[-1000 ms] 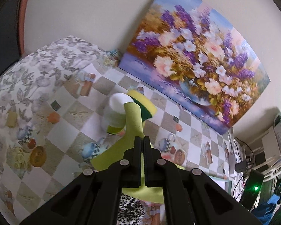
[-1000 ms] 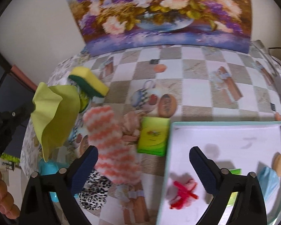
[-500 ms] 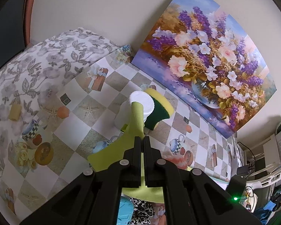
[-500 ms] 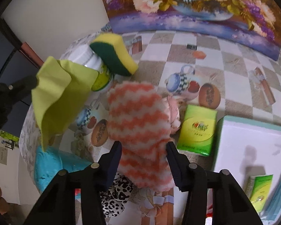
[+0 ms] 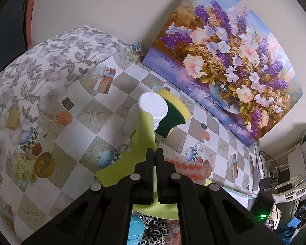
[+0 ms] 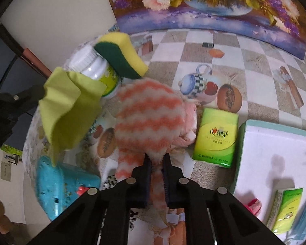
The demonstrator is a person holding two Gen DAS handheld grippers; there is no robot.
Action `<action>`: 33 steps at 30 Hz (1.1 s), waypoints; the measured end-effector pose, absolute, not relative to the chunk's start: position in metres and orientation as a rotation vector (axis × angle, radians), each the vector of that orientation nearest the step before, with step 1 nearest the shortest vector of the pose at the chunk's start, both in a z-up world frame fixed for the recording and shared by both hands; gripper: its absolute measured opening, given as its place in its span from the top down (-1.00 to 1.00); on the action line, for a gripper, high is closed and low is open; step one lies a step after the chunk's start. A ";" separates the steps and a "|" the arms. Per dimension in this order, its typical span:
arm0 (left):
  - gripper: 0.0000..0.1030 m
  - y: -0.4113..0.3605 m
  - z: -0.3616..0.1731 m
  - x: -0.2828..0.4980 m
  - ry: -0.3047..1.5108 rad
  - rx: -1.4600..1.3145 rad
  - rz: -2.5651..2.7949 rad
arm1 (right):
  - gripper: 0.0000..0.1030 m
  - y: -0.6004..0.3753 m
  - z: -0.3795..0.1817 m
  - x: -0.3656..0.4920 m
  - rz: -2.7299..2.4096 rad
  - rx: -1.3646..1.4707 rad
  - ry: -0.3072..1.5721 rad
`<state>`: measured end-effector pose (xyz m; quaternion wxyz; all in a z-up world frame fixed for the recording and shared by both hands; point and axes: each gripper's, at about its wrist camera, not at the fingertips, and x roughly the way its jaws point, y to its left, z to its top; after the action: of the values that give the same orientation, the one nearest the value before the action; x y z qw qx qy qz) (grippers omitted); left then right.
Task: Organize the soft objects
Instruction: 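Carry the green cloth and the pink towel over the white tray with both tools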
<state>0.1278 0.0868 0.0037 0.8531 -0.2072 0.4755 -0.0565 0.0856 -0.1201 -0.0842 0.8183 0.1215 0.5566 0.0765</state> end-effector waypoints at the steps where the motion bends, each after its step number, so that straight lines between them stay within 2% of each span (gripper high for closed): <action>1: 0.97 0.086 0.005 0.128 0.998 -0.434 -0.120 | 0.81 -0.120 -0.080 0.085 0.171 0.267 1.174; 20: 0.97 0.067 0.071 0.102 0.839 -0.360 -0.180 | 0.81 -0.145 0.039 0.056 0.207 0.332 0.852; 33: 0.97 0.029 0.111 0.075 0.756 -0.283 -0.262 | 0.81 -0.203 0.100 0.011 0.114 0.398 0.662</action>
<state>0.0754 0.0287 0.1107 0.9113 -0.1373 0.3667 -0.1273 0.0107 -0.2029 0.1002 0.9248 0.1940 0.3227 0.0554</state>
